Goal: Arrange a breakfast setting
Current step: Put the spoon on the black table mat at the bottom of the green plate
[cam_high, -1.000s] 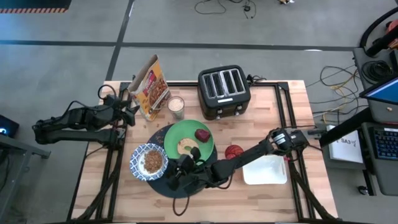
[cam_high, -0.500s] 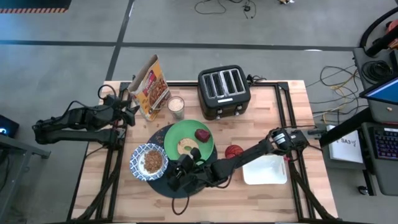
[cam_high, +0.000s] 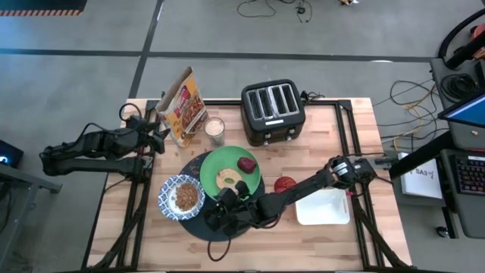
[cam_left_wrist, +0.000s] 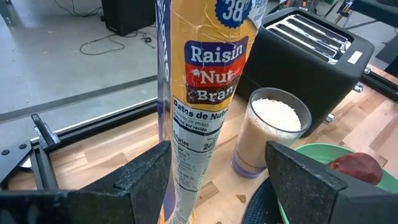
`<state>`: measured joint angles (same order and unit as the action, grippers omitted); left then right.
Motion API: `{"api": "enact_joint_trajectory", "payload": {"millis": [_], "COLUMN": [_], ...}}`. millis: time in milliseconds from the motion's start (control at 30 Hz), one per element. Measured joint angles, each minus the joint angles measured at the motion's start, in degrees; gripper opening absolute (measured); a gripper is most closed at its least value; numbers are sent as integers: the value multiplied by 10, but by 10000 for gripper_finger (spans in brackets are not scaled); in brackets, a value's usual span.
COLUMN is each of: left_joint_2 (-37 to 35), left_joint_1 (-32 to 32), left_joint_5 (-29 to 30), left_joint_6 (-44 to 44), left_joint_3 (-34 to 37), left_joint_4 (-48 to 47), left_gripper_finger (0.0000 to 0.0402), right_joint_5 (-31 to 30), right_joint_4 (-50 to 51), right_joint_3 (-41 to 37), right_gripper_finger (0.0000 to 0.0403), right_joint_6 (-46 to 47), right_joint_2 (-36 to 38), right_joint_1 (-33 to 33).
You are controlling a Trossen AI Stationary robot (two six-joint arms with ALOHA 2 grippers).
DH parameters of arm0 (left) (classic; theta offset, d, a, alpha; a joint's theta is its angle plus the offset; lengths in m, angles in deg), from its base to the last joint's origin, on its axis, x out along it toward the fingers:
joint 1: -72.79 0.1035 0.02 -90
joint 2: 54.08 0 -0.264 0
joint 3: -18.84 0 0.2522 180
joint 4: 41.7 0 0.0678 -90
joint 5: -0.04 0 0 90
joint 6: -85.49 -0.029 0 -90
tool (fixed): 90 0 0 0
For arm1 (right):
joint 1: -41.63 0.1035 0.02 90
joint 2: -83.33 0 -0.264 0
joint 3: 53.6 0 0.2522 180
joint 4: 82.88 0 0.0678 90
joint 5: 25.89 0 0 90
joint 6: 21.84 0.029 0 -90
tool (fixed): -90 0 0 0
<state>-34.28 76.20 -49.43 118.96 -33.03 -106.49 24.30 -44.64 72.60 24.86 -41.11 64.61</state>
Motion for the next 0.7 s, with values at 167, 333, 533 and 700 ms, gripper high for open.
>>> {"api": "enact_joint_trajectory", "payload": {"millis": [167, 333, 533, 700], "left_joint_2": [0, 0, 0, 0], "left_joint_1": [0, 0, 0, 0], "left_joint_5": [0, 0, 0, 0], "left_joint_6": [0, 0, 0, 0], "left_joint_3": [0, 0, 0, 0], "left_joint_4": [0, 0, 0, 0], "left_gripper_finger": [242, 242, 242, 242], "right_joint_5": [26, 76, 143, 160], "right_joint_4": [66, 135, 177, 199], "right_joint_3": [21, 33, 33, 28], "right_gripper_finger": [57, 57, 57, 58], "right_joint_6": [37, 100, 162, 184], "right_joint_2": [0, 0, 0, 0], "right_joint_1": [1, 1, 1, 1]}}
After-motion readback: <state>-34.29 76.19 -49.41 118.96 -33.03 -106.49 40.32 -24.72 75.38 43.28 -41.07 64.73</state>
